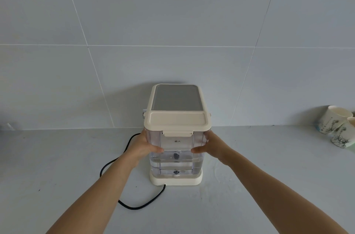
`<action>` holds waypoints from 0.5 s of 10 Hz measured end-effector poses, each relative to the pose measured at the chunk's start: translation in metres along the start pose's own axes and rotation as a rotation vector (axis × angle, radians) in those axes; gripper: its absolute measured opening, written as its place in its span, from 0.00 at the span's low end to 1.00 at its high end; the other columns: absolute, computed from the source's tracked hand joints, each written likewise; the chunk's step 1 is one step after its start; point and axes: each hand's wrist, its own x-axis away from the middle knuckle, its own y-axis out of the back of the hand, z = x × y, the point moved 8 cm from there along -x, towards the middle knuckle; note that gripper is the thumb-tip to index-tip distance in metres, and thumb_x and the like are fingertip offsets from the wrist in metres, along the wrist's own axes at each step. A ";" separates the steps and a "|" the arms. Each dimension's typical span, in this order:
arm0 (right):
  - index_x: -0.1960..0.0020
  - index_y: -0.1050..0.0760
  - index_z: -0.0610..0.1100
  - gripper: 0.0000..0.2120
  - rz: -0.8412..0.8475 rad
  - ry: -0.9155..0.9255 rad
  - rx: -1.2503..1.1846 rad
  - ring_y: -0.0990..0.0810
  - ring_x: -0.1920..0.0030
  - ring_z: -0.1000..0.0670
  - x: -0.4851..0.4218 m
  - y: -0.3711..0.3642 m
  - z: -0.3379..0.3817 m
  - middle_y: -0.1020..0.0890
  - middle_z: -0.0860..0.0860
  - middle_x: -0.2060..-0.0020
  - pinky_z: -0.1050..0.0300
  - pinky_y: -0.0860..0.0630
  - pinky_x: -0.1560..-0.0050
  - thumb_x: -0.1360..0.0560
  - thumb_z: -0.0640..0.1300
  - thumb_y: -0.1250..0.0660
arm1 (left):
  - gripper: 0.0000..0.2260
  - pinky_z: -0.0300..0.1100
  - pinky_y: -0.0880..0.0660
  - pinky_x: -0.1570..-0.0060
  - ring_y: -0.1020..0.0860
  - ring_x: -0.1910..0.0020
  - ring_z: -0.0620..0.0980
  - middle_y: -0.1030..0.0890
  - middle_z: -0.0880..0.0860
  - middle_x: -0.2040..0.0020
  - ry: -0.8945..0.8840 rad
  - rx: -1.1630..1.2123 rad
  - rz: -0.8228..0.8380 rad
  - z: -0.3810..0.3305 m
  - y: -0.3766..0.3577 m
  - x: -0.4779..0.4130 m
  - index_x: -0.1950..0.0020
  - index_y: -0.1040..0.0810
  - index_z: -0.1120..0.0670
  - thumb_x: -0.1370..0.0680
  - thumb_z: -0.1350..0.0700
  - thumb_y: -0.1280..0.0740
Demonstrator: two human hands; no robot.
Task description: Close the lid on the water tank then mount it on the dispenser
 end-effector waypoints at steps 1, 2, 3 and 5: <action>0.29 0.47 0.52 0.43 0.004 0.009 0.055 0.36 0.39 0.53 0.004 0.000 0.003 0.33 0.56 0.39 0.58 0.38 0.39 0.35 0.39 0.26 | 0.28 0.40 0.31 0.48 0.26 0.40 0.51 0.22 0.51 0.42 0.017 0.061 -0.002 0.002 -0.005 0.006 0.38 0.30 0.54 0.35 0.68 0.27; 0.28 0.49 0.49 0.43 -0.023 0.009 0.112 0.35 0.33 0.46 0.006 0.002 0.003 0.33 0.50 0.32 0.51 0.36 0.33 0.33 0.42 0.27 | 0.26 0.38 0.32 0.51 0.26 0.46 0.50 0.22 0.55 0.40 0.040 0.100 -0.055 0.006 -0.004 0.011 0.37 0.30 0.57 0.33 0.68 0.28; 0.28 0.54 0.46 0.42 -0.045 0.009 0.230 0.33 0.33 0.42 0.014 0.004 0.006 0.34 0.47 0.31 0.51 0.33 0.35 0.31 0.44 0.29 | 0.32 0.39 0.33 0.49 0.29 0.45 0.49 0.28 0.58 0.34 0.047 0.139 -0.161 0.005 0.005 0.017 0.33 0.36 0.59 0.33 0.67 0.28; 0.27 0.66 0.43 0.50 -0.124 0.075 0.351 0.37 0.29 0.43 0.025 0.027 0.032 0.43 0.47 0.25 0.52 0.36 0.32 0.30 0.52 0.31 | 0.51 0.50 0.42 0.29 0.44 0.25 0.51 0.47 0.52 0.23 -0.118 0.059 -0.337 -0.031 0.025 0.035 0.25 0.59 0.51 0.34 0.55 0.24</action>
